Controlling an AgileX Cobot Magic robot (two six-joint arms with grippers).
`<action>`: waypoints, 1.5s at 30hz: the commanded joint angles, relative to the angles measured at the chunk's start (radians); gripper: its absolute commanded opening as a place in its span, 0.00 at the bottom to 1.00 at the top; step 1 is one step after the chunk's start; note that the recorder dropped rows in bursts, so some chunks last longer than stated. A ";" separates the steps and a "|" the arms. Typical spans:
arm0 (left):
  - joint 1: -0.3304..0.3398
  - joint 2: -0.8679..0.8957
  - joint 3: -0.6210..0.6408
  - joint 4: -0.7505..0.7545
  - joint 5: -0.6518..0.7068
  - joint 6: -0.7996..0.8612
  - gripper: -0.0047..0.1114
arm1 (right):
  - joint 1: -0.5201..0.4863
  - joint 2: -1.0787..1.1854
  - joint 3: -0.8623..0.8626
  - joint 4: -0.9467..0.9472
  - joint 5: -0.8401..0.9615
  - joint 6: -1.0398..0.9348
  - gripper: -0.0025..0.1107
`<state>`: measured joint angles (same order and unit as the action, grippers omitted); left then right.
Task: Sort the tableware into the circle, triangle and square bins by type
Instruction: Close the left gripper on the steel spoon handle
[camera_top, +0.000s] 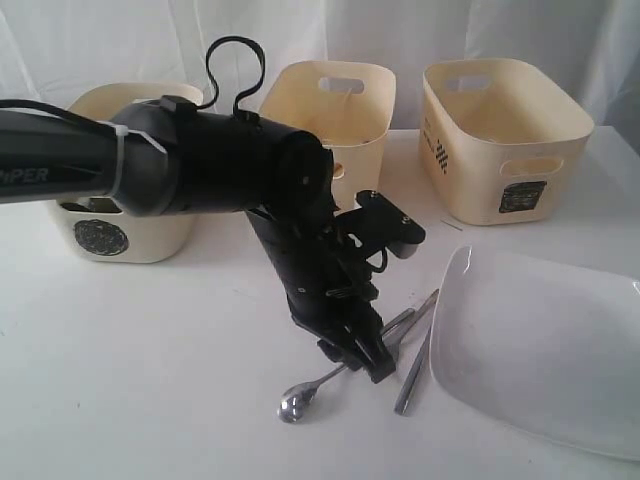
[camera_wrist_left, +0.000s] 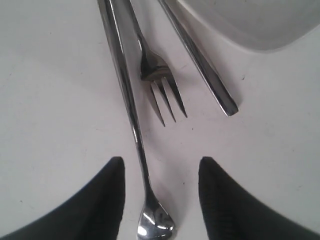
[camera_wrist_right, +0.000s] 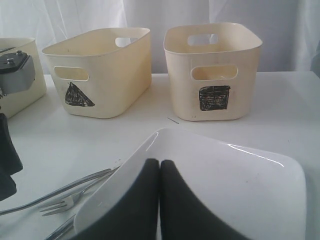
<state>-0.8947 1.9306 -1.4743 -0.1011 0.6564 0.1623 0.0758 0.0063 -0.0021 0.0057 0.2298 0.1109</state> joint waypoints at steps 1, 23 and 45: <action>-0.004 -0.012 0.008 -0.002 0.045 -0.032 0.48 | -0.006 -0.006 0.002 0.002 -0.009 -0.003 0.02; 0.010 -0.010 0.117 -0.034 -0.104 -0.032 0.48 | -0.006 -0.006 0.002 0.002 -0.009 -0.003 0.02; 0.037 0.025 0.117 0.036 -0.170 -0.029 0.48 | -0.006 -0.006 0.002 0.002 -0.009 -0.003 0.02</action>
<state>-0.8617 1.9430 -1.3628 -0.0619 0.4760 0.1358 0.0758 0.0063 -0.0021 0.0057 0.2298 0.1109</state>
